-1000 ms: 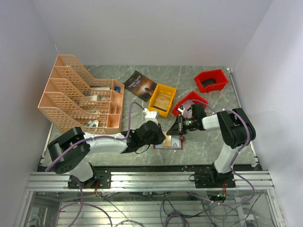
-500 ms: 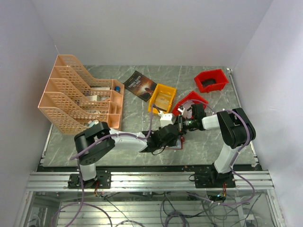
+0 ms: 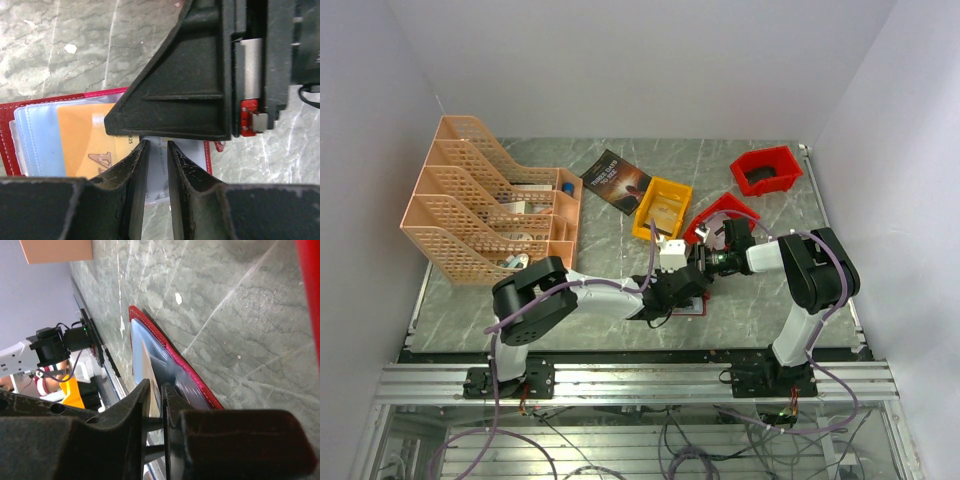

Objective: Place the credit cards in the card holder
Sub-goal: Insert the credit card into the card holder.

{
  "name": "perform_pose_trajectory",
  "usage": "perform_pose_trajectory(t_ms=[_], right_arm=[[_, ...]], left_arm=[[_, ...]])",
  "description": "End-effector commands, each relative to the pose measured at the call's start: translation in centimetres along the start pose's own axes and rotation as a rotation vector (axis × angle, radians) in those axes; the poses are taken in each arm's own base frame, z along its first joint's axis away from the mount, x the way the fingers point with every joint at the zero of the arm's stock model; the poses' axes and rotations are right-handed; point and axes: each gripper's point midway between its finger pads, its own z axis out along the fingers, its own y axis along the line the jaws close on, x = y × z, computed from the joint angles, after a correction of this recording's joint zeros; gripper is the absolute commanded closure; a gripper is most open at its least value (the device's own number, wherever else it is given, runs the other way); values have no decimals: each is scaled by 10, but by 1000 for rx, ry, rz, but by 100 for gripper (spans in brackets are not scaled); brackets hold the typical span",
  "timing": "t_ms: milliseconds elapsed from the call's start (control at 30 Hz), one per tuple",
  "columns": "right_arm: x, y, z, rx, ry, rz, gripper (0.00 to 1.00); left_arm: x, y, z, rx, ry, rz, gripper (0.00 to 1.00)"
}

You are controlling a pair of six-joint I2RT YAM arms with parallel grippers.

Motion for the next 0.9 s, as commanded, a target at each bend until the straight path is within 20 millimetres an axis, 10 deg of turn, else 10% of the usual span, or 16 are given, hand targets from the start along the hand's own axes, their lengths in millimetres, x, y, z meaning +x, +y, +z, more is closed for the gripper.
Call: perform_pose_trajectory(t_ms=[0, 567, 867], right_arm=[[3, -14, 2, 54, 12, 32, 83], [-6, -1, -3, 47, -4, -37, 69], [-15, 16, -11, 38, -22, -138, 60]], left_arm=[[1, 12, 6, -82, -30, 14, 67], [-8, 25, -3, -123, -67, 15, 66], [-22, 0, -27, 31, -52, 67, 66]])
